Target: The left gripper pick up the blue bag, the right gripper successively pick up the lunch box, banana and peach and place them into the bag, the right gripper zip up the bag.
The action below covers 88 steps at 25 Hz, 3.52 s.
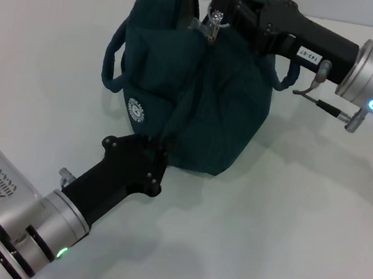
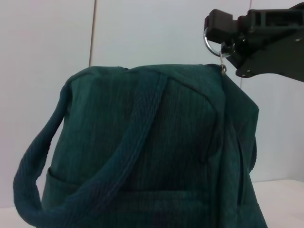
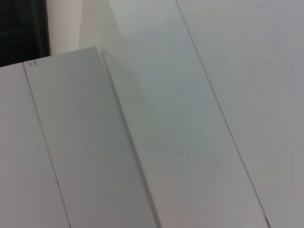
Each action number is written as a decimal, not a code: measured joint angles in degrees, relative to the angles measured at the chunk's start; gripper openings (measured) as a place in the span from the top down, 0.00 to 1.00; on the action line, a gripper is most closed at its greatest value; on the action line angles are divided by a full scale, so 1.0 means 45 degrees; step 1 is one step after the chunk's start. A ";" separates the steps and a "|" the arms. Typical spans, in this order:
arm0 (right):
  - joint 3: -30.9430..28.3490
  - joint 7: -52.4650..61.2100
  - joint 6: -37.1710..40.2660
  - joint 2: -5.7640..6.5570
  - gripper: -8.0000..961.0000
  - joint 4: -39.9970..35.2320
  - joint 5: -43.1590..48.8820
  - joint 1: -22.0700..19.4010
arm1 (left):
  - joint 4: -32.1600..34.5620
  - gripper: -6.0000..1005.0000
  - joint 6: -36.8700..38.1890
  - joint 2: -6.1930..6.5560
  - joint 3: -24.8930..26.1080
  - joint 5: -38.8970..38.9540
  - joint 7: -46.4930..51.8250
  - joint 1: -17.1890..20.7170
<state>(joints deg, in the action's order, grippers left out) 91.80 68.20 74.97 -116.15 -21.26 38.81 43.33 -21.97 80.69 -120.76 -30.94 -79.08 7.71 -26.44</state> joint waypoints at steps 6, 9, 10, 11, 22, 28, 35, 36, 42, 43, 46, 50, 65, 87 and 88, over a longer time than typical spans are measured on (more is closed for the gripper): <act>0.0100 -0.0070 -0.0002 0.0050 0.98 -0.0009 0.0086 -0.0032 | 0.0017 0.95 0.0028 0.0001 0.0013 -0.0040 0.0002 -0.0064; 0.0149 -0.0595 0.0301 0.0054 0.98 -0.0150 0.0413 -0.0352 | 0.0096 0.95 0.0090 0.0000 0.0062 -0.0027 0.0072 -0.0051; 0.0155 -0.0823 0.0404 0.0053 0.98 -0.0209 0.0471 -0.0520 | 0.0171 0.95 0.0149 -0.0001 0.0091 0.0059 0.0131 -0.0007; 0.0147 -0.1199 0.0625 0.0049 0.98 -0.0388 0.0481 -0.0854 | 0.0319 0.95 0.0295 -0.0001 0.0109 0.0192 0.0348 0.0111; 0.0754 -0.3833 0.1140 0.0038 0.98 -0.2782 0.0828 -0.3420 | 0.2024 0.95 0.1200 0.0016 0.0037 0.0634 0.2144 0.1129; 0.0764 -0.3781 0.0541 0.0008 0.98 -0.3052 0.0774 -0.3177 | 0.2425 0.95 0.1694 0.0096 -0.0770 0.0623 0.2244 0.1217; 0.0788 -0.3769 -0.0910 -0.0010 0.98 -0.2882 0.0422 -0.2459 | 0.2510 0.95 0.1818 0.0115 -0.1492 0.0469 0.2259 0.1220; 0.0791 -0.3769 -0.0931 -0.0010 0.98 -0.2876 0.0400 -0.2428 | 0.2513 0.95 0.1821 0.0113 -0.1505 0.0408 0.2260 0.1215; 0.0804 -0.3817 -0.0877 -0.0010 0.98 -0.2850 -0.0154 -0.2449 | 0.2631 0.95 0.1774 0.0079 -0.1919 0.0311 0.2258 0.1176; 0.0806 -0.3813 -0.0806 -0.0009 0.98 -0.2843 -0.0205 -0.2467 | 0.2636 0.95 0.1759 0.0073 -0.1959 0.0309 0.2257 0.1170; 0.0826 -0.3779 -0.0520 -0.0009 0.98 -0.2839 -0.0249 -0.2506 | 0.2618 0.95 0.1699 0.0049 -0.1994 0.0286 0.2216 0.1122; 0.1076 -0.3757 -0.0386 -0.0009 0.98 -0.2836 -0.0270 -0.2557 | 0.2573 0.95 0.1676 0.0029 -0.2006 0.0086 0.2185 0.1062; 0.1006 -0.3736 -0.0460 0.0048 0.98 -0.2695 -0.0382 -0.2855 | 0.2544 0.95 0.1734 0.0038 -0.2460 -0.0026 0.2172 0.1232; 0.0661 -0.3279 -0.0365 0.0087 0.99 -0.2677 -0.0404 -0.3106 | 0.2625 0.95 0.1776 0.0043 -0.3144 -0.0031 0.2163 0.1334; 0.0663 -0.3279 -0.0364 0.0086 0.99 -0.2677 -0.0404 -0.3106 | 0.2628 0.95 0.1774 0.0048 -0.3153 -0.0029 0.2159 0.1322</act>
<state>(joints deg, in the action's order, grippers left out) 94.79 53.44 73.33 -115.76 -33.30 36.99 29.35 -10.15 88.67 -120.54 -45.13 -79.21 17.42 -20.49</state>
